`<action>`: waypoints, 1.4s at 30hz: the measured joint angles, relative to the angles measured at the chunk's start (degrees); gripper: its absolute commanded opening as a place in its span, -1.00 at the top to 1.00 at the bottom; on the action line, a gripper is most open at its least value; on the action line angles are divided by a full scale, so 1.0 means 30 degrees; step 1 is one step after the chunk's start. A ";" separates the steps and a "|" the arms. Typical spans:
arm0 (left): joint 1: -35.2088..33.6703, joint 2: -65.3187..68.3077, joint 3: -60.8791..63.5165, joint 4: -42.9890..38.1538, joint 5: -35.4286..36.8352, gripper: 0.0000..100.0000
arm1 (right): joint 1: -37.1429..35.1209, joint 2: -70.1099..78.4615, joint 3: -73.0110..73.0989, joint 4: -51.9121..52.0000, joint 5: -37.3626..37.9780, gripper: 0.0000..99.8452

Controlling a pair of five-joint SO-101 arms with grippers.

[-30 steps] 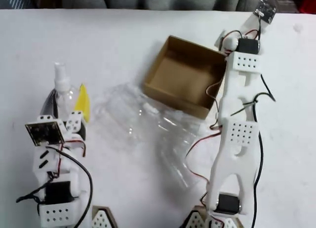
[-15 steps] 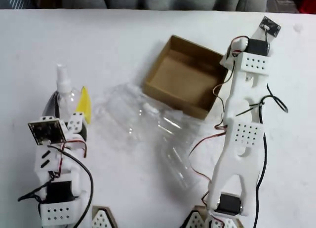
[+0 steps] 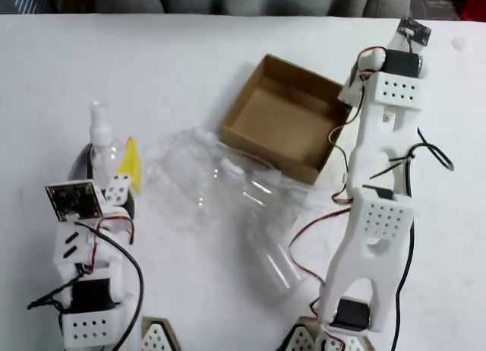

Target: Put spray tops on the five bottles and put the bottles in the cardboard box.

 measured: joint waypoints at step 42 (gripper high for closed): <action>0.0000 0.0000 0.0117 0.0000 0.0000 0.96 | -0.3165 0.4864 0.0821 -0.4718 0.9758 0.96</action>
